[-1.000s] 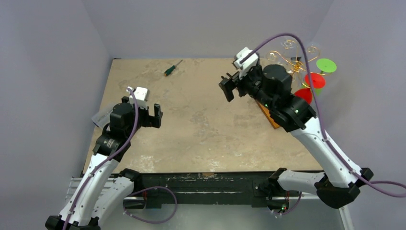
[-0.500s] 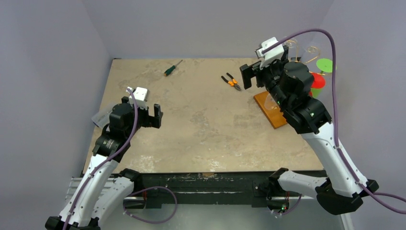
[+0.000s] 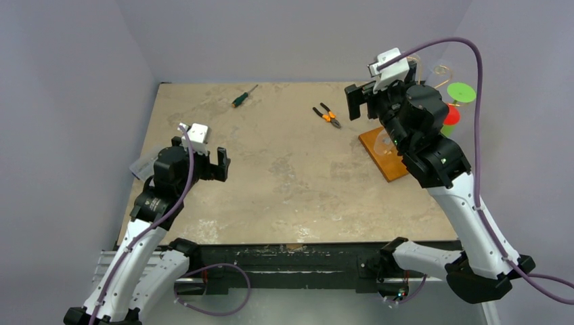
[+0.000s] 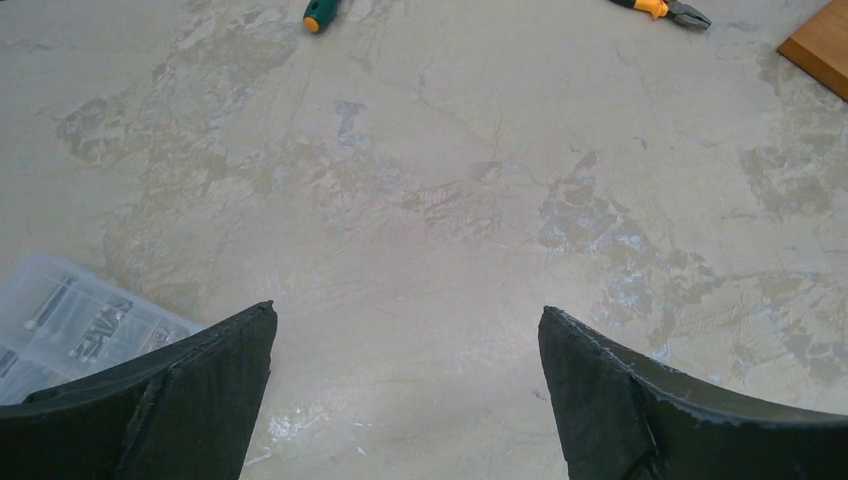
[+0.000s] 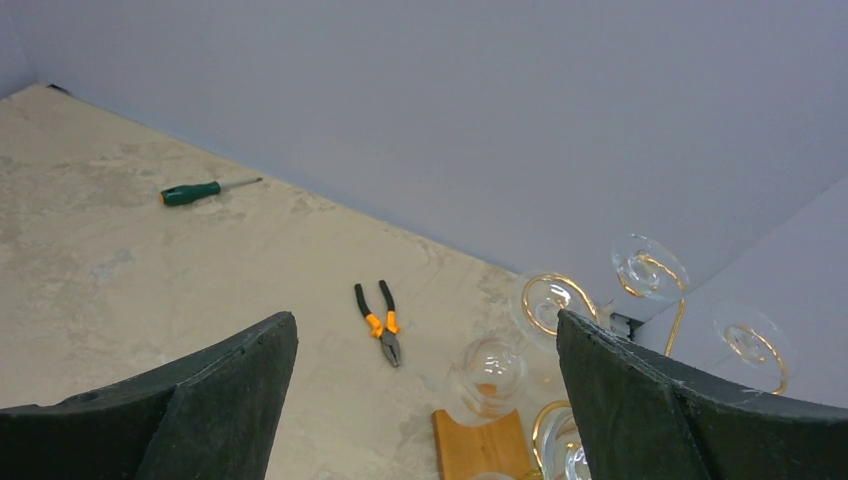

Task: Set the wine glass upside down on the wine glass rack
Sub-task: Reset both arms

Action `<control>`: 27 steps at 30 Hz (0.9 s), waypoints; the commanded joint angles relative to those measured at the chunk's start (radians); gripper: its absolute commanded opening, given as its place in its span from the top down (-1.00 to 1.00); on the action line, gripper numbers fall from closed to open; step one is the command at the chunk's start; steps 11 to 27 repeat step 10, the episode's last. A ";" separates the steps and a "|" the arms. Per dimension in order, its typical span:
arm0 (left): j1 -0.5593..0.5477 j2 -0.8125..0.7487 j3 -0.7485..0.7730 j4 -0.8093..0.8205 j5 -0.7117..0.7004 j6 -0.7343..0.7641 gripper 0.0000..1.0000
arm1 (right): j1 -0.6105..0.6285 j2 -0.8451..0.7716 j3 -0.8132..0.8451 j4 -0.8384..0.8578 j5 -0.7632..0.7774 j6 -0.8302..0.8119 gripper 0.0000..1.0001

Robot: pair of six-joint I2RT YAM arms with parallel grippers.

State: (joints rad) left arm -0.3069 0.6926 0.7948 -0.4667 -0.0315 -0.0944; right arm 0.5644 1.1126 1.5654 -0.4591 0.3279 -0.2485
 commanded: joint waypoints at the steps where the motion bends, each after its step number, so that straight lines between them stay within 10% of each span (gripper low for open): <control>1: 0.008 -0.010 0.043 0.017 0.016 -0.012 -1.00 | -0.004 0.000 0.034 0.044 0.031 0.001 -0.97; 27: 0.008 -0.010 0.043 0.017 0.016 -0.012 -1.00 | -0.018 0.013 0.035 0.036 0.006 0.000 -0.98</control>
